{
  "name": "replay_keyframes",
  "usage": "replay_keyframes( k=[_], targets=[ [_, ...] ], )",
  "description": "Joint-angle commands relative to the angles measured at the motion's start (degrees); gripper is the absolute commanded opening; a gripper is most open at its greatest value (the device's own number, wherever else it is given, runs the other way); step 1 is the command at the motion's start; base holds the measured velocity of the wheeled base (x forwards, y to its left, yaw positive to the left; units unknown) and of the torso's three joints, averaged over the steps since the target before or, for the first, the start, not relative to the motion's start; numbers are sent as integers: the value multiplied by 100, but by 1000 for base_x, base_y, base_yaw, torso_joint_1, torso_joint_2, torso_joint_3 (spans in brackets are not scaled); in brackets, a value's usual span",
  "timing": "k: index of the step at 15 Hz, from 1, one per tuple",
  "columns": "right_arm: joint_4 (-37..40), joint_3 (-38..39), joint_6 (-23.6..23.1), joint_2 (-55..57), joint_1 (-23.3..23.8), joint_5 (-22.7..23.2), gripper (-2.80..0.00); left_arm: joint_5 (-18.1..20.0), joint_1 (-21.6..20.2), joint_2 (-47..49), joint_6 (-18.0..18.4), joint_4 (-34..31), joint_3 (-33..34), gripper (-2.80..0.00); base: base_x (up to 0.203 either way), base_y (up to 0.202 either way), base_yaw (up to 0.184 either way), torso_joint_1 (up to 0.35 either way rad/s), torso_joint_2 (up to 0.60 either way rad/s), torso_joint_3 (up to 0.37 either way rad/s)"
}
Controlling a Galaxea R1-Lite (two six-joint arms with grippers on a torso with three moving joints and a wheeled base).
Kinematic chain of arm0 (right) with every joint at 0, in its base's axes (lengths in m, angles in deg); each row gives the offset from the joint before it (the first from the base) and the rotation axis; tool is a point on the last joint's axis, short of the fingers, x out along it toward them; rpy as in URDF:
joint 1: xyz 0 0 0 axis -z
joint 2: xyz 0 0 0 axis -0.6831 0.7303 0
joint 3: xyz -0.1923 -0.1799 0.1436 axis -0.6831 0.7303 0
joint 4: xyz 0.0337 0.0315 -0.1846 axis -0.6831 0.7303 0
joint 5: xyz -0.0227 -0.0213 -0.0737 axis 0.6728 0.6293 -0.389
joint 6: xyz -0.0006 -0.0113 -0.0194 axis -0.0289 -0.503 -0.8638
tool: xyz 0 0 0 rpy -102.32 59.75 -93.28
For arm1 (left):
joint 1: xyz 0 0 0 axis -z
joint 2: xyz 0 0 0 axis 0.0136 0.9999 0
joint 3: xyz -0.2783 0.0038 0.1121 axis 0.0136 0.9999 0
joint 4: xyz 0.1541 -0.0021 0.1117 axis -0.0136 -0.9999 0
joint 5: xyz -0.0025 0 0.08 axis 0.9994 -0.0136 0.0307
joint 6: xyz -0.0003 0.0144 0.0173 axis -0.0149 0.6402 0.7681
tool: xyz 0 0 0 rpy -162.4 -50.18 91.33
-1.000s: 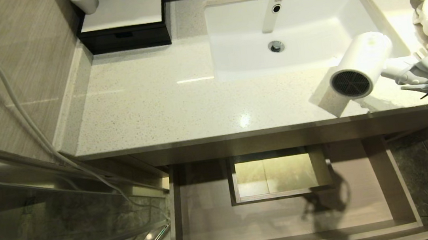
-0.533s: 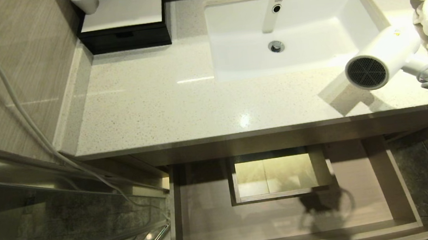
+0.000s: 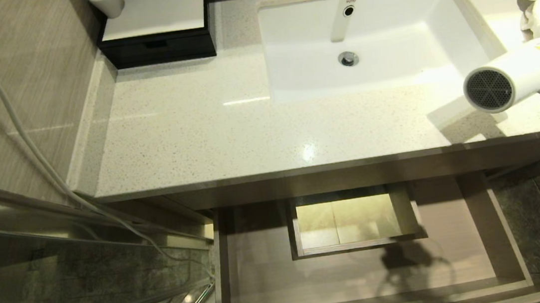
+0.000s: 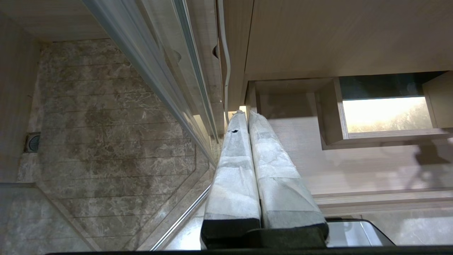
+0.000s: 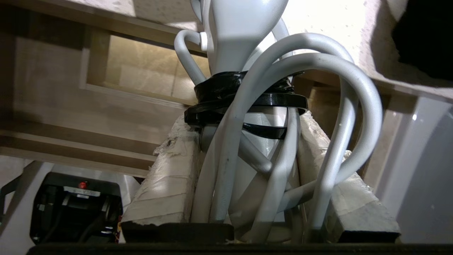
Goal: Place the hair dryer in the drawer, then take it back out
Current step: Put it into the drawer
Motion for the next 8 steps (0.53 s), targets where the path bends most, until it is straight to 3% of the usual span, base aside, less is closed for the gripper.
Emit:
replay_keyframes(
  k=[1,5,8],
  targets=[
    [-6,123,-21,-354,-1,-94,-280,-2,-1,-2,-1,-1,9,-280,0,0,0,0,0,0],
    [-22,772,-95,-948,-6,-118,-280,-2,-1,-2,-1,-1,9,-280,0,0,0,0,0,0],
    [21,1199,-476,-1471,-9,-197,-280,-2,-1,-2,-1,-1,4,-280,0,0,0,-32,21,-16]
  ],
)
